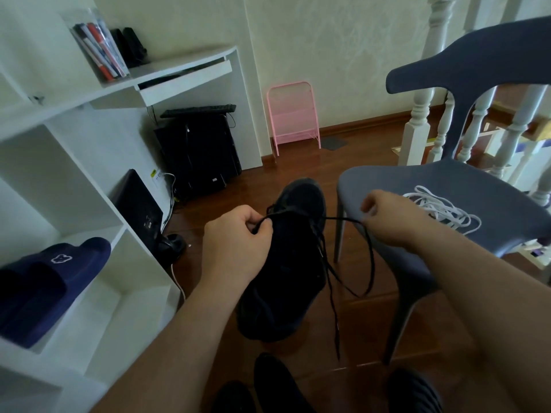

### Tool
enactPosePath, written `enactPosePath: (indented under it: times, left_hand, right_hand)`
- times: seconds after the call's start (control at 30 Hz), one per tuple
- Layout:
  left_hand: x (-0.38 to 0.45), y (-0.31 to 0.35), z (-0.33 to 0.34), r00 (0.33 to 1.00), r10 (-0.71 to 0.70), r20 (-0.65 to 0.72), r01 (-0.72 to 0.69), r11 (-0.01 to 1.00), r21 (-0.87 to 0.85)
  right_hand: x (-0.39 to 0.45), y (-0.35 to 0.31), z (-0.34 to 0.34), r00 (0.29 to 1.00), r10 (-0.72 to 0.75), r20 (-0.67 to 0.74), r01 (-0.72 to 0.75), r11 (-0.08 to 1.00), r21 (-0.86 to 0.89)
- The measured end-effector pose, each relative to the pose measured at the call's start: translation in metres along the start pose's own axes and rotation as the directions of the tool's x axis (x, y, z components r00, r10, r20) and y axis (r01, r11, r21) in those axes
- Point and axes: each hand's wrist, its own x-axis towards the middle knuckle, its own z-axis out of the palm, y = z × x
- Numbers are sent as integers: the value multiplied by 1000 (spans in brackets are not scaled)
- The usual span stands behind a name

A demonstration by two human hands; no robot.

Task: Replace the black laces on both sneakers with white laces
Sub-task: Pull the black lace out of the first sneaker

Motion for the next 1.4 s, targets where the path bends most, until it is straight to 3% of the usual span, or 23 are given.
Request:
enactPosePath:
  times: [0.1, 0.23, 0.33, 0.5, 0.63, 0.73, 0.8, 0.9, 1.0, 1.13, 1.4]
  left_hand:
    - [0, 3, 1, 1000, -11, -4, 10, 1000, -13]
    - [-6, 12, 4, 999, 28, 17, -27, 999, -39]
    - [-11, 17, 10, 996, 74, 43, -73, 997, -39]
    - [-6, 13, 12, 997, 55, 60, -57, 998, 21]
    - [6, 5, -2, 1000, -4, -12, 4, 1000, 11]
    - [10, -4, -10, 997, -45, -58, 44, 999, -8]
    - [9, -7, -10, 997, -48, -54, 48, 999, -6]
    - [7, -4, -5, 999, -38, -38, 38, 999, -5]
    - [4, 0, -3, 1000, -18, -24, 17, 999, -30]
    - [-1, 7, 2, 1000, 7, 1, -7, 999, -37]
    - [-5, 13, 9, 999, 31, 35, -31, 999, 17]
  right_hand:
    - [-13, -29, 3, 960, -218, -176, 241, 963, 121]
    - [-29, -59, 26, 870, -436, -230, 450, 893, 12]
    - [-27, -61, 34, 880, -382, -283, 394, 919, -19]
    - [-21, -60, 35, 885, -415, -211, 403, 910, -100]
    - [-8, -38, 12, 959, -172, -228, 200, 974, 109]
    - [-2, -10, -4, 968, -14, -252, 51, 988, 143]
    - [-2, -4, -3, 980, 12, -201, 10, 994, 107]
    - [-3, -11, 4, 988, -29, -149, 44, 995, 93]
    - [-11, -25, 6, 974, -121, -191, 149, 979, 138]
    - [-28, -52, 18, 870, -390, -301, 418, 908, 31]
    - [-21, -61, 37, 855, -432, -286, 389, 900, -197]
